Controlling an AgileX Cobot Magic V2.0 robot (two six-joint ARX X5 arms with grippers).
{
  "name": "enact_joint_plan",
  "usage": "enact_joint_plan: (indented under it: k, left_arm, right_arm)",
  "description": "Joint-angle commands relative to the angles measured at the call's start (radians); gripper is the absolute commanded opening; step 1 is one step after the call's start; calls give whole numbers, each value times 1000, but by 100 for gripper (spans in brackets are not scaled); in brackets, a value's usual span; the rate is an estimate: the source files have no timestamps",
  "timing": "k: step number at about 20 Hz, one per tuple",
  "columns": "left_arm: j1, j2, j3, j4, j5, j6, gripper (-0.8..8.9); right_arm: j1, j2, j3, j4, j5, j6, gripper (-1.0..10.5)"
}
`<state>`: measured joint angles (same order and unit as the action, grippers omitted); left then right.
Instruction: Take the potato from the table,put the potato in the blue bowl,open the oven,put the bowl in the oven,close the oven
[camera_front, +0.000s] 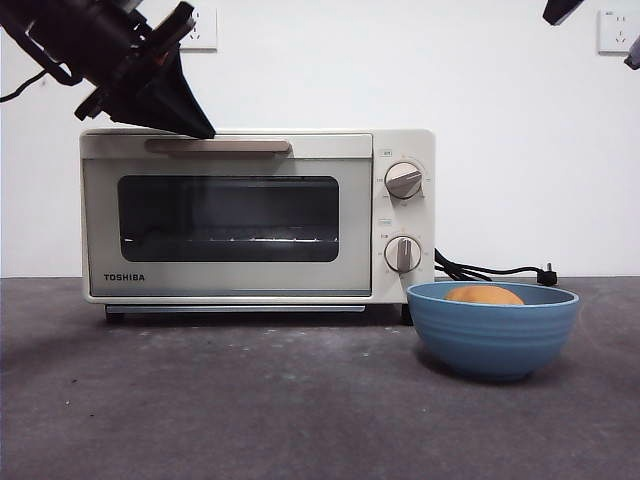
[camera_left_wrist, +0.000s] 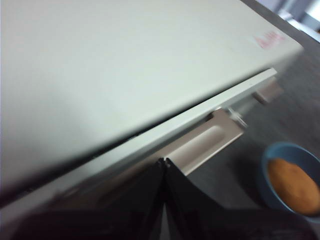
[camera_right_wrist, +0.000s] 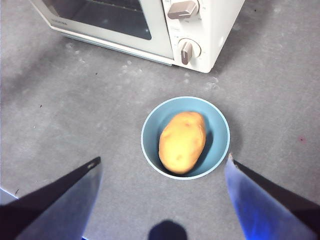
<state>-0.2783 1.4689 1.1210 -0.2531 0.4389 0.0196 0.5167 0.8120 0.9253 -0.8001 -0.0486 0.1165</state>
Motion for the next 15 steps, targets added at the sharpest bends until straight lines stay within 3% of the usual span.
enact_joint_plan:
  k: [1, 8, 15]
  left_arm:
    - [-32, 25, -34, -160, -13, 27, -8]
    - [-96, -26, -34, -404, -19, 37, -8]
    - [-116, -86, -34, -468, -20, 38, -8]
  right_arm:
    - [0, -1, -6, 6, 8, 10, 406]
    - [0, -1, -6, 7, 55, 18, 406]
    - [-21, 2, -6, 1, 107, 60, 404]
